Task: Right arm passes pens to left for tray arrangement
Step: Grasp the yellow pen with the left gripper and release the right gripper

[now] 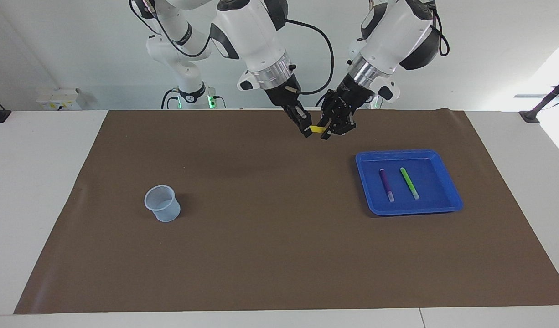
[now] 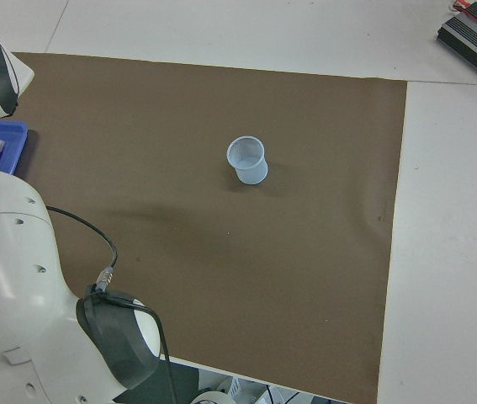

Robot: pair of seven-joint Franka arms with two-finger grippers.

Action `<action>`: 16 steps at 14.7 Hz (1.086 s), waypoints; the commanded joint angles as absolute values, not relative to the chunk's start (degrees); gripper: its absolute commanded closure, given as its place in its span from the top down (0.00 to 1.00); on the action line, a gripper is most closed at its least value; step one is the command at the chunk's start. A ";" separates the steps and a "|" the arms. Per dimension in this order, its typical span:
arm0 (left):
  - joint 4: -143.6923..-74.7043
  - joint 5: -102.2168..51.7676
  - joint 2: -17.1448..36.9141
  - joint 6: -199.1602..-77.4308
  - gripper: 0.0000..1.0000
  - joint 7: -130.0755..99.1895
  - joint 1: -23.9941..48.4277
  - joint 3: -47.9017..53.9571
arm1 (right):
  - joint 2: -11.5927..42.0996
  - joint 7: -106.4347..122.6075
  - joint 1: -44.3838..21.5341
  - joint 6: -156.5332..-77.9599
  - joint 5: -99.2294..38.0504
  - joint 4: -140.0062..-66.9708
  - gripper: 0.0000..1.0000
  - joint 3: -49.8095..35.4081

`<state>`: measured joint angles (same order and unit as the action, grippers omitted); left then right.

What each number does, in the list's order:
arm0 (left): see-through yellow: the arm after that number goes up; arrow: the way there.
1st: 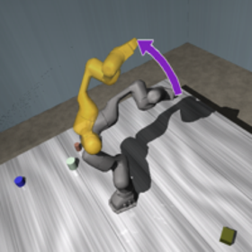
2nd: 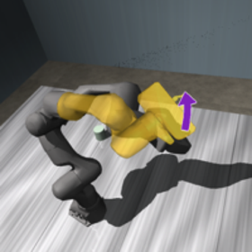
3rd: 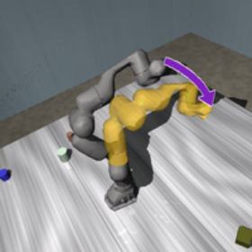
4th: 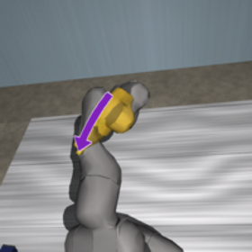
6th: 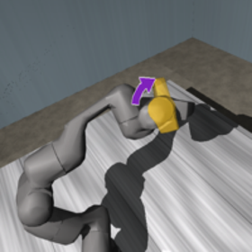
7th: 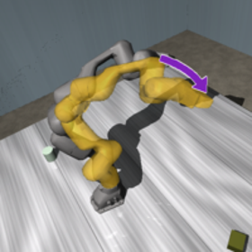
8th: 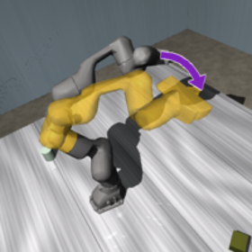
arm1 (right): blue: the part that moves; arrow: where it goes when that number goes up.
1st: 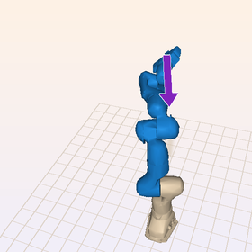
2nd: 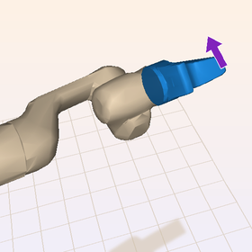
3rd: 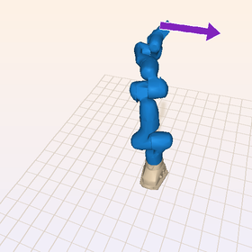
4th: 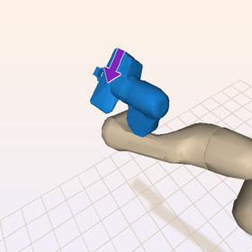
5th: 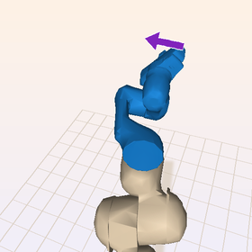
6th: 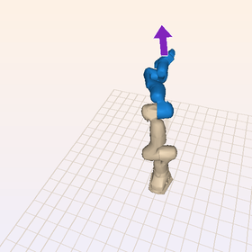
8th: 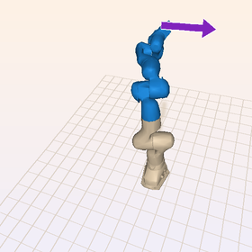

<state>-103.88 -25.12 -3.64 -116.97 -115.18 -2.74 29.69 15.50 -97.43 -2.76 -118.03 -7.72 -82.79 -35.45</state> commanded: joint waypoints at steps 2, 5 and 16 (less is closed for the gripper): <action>-105.64 -26.02 -5.80 -116.45 0.00 -115.31 -2.81 29.27 | 16.35 -97.82 -2.37 -118.39 -7.47 -81.83 0.00 -36.30; -105.64 -26.02 -5.71 -116.81 0.00 -116.19 -2.99 29.18 | 16.35 -97.74 -2.37 -118.39 -7.38 -81.83 0.00 -36.21; -105.91 -25.31 -5.71 -116.37 0.00 -105.08 -5.00 28.74 | 13.28 -76.86 -2.02 -112.16 -4.66 -82.79 1.00 -27.79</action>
